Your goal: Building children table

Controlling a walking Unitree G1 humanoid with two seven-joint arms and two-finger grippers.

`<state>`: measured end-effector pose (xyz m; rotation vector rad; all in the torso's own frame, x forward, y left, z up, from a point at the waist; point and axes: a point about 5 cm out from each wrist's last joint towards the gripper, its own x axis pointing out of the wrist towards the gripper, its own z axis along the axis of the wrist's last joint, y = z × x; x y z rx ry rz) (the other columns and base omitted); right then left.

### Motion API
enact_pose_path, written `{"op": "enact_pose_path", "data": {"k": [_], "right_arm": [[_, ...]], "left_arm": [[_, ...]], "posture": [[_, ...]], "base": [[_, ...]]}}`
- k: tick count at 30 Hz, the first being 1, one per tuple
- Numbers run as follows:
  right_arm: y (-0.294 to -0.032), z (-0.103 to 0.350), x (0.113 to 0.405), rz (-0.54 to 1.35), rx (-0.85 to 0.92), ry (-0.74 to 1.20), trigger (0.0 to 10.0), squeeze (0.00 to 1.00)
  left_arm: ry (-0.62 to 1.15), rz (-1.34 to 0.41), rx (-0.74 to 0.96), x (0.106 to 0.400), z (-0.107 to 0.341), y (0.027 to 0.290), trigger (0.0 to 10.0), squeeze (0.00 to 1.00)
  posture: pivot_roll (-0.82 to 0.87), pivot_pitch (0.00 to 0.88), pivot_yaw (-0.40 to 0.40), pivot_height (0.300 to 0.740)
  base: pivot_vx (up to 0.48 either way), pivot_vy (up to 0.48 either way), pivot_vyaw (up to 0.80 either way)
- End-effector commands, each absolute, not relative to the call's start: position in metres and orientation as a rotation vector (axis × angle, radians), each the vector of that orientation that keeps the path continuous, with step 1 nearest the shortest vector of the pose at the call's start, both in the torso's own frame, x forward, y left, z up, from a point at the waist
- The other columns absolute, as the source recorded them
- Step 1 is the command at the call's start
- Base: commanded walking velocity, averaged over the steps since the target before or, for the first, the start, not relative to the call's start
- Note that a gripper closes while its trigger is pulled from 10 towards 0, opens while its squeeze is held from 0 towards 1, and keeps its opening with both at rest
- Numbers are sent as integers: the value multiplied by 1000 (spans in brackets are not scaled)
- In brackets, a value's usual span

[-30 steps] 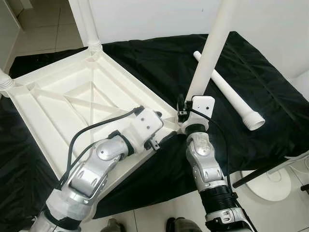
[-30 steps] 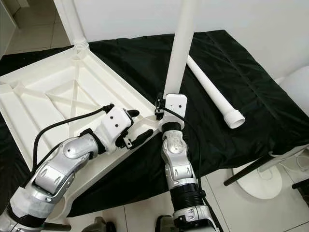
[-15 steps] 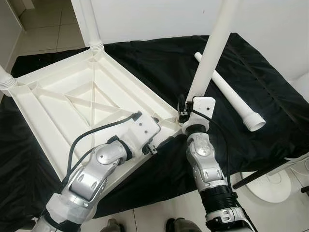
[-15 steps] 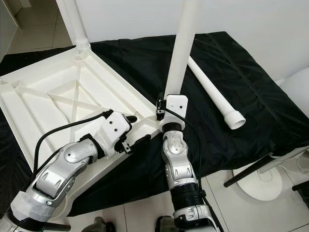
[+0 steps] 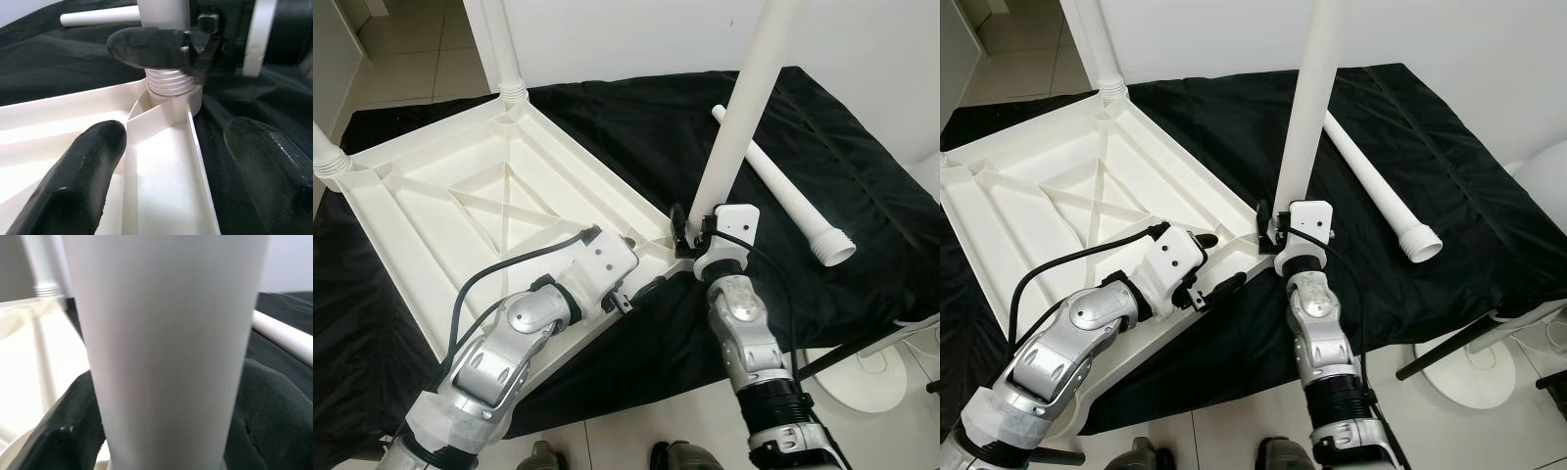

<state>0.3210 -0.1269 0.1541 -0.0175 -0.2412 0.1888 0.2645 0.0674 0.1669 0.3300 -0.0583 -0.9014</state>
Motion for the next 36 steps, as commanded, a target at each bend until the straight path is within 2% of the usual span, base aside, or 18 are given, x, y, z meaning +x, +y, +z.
{"op": "enact_pose_path", "data": {"k": [1, 5, 8, 17, 18, 19, 20, 22, 23, 30, 31, 36], "right_arm": [[-131, 158, 322, 296, -23, -250, 10000, 0], [-138, 160, 323, 374, -49, -241, 10000, 0], [-143, 161, 325, 516, -111, -217, 10000, 0], [-149, 161, 330, 641, -175, -173, 10000, 0], [-150, 160, 332, 661, -191, -161, 9255, 0], [-150, 160, 332, 661, -191, -161, 9255, 0], [-152, 158, 334, 682, -206, -138, 3569, 0], [-153, 156, 336, 685, -227, -123, 3608, 0], [-155, 155, 337, 677, -230, -111, 0, 0], [-164, 152, 340, 670, -214, -77, 0, 0], [-168, 150, 341, 641, -212, -67, 10000, 0], [-168, 147, 341, 613, -175, -47, 10000, 0]], "left_arm": [[-46, -971, 343, 263, 164, 65, 10000, 0], [-46, -976, 342, 263, 165, 64, 10000, 0], [-37, -1005, 346, 259, 163, 63, 10000, 0], [-34, -1024, 354, 256, 162, 61, 10000, 0], [-34, -1026, 354, 256, 163, 60, 10000, 0], [-34, -1026, 354, 256, 163, 60, 10000, 0], [-35, -1027, 356, 256, 163, 60, 10000, 0], [-35, -1026, 357, 256, 163, 60, 10000, 0], [-37, -1025, 358, 256, 164, 61, 10000, 0], [-39, -1019, 361, 257, 165, 60, 10000, 0], [-39, -1016, 359, 257, 165, 60, 10000, 0], [-41, -1013, 355, 258, 165, 60, 10000, 0]], "posture": [[-55, 67, 27, 740], [-57, 67, 28, 740], [-57, 68, 29, 740], [-52, 68, 29, 740], [-52, 68, 29, 740], [-52, 68, 29, 740], [-50, 69, 28, 740], [-50, 69, 28, 740], [-49, 72, 26, 740], [-51, 82, 21, 740], [-53, 86, 20, 740], [-56, 89, 20, 740]], "base": [[0, 0, 0], [0, 0, 0], [0, 0, 0], [0, 0, 0], [0, 0, 0], [0, 0, 0], [0, 0, 0], [0, 0, 0], [0, 0, 0], [0, 0, 0], [0, 0, 0], [0, 0, 0]]}}
